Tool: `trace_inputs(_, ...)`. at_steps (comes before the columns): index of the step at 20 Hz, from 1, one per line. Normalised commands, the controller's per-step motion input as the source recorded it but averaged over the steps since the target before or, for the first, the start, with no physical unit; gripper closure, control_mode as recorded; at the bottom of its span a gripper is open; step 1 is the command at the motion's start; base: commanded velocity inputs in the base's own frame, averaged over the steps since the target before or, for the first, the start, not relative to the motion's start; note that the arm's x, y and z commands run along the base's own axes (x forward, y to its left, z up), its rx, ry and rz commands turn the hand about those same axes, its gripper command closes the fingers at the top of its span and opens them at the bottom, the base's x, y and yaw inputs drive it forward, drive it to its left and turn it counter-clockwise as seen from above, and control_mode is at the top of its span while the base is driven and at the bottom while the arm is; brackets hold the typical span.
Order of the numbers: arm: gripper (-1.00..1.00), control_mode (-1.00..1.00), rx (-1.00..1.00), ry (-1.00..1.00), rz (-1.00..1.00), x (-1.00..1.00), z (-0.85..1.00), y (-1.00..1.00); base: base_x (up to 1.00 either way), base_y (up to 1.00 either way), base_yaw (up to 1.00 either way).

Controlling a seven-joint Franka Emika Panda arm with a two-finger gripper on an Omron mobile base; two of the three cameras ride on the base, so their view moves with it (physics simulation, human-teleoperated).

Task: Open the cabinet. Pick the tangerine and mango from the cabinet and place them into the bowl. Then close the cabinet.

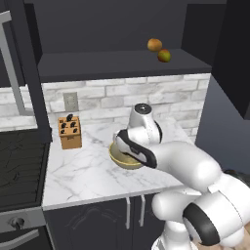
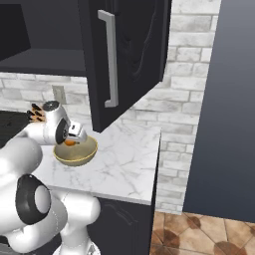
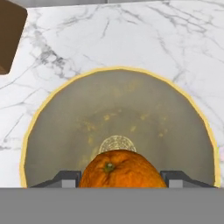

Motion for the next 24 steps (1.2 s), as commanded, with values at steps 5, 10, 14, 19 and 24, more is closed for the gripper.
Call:
trace_inputs(5,1.0,-1.0,0.0,-0.01,0.0,0.21,-0.36,-0.03,0.0,0.0,0.0)
trace_inputs(10,-1.0,-1.0,0.0,-0.05,0.0,0.16,-0.25,0.0,0.0,0.0,0.0)
trace_inputs(14,-1.0,-1.0,0.0,-0.03,0.0,0.06,-0.09,0.0,0.0,0.0,0.0)
trace_inputs(19,-1.0,-1.0,0.0,0.0,0.0,0.0,0.0,0.0,0.0,0.0,0.0)
trace_inputs(24,-1.0,-1.0,0.0,0.0,0.0,0.0,0.31,0.0,0.0,0.0,0.0)
